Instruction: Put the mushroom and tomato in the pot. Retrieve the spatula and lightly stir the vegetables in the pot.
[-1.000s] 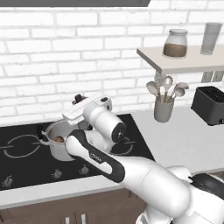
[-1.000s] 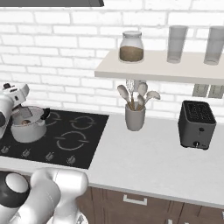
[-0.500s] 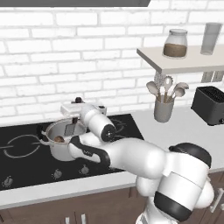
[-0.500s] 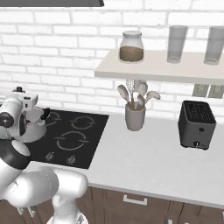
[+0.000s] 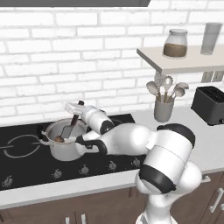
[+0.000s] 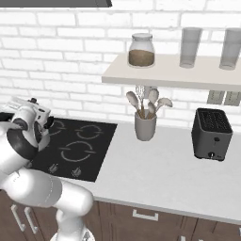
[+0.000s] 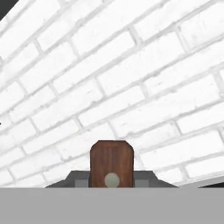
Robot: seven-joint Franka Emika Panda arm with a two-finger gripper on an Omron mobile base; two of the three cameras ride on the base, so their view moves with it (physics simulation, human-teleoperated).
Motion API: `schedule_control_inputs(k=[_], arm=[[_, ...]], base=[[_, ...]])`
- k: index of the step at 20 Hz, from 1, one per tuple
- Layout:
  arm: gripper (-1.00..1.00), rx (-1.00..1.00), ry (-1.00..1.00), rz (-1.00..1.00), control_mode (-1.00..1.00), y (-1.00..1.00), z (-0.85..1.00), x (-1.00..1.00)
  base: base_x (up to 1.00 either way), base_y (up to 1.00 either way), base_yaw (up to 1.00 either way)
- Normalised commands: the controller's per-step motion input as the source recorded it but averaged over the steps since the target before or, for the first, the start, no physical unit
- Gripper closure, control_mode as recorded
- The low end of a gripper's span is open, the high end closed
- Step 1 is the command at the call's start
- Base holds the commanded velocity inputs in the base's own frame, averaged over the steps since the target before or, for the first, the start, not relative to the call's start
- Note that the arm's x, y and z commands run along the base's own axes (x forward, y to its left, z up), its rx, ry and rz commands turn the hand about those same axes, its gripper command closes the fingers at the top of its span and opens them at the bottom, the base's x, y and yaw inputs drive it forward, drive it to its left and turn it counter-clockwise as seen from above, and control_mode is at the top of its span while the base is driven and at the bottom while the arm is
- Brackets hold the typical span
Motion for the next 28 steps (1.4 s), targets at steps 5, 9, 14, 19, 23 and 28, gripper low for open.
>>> schedule_control_inputs(k=[5, 9, 14, 19, 23, 28], arm=[[1.0, 0.01, 0.12, -0.07, -1.0, 0.14, -0.06, 0.05], [1.0, -0.09, 0.02, -0.06, -1.0, 0.26, 0.0, 0.12], [1.0, -0.27, 0.01, -0.03, -1.0, 0.4, -0.12, 0.01], [1.0, -0.29, 0.0, 0.0, -1.0, 0.5, -0.24, 0.13], [1.0, -0.11, 0.03, 0.01, -1.0, 0.63, -0.45, 0.42], [1.0, -0.03, -0.05, 0.09, -1.0, 0.59, -0.57, 0.26]], base=[[0.0, 0.0, 0.0], [0.0, 0.0, 0.0], [0.0, 0.0, 0.0], [0.0, 0.0, 0.0], [0.0, 0.0, 0.0], [0.0, 0.0, 0.0]])
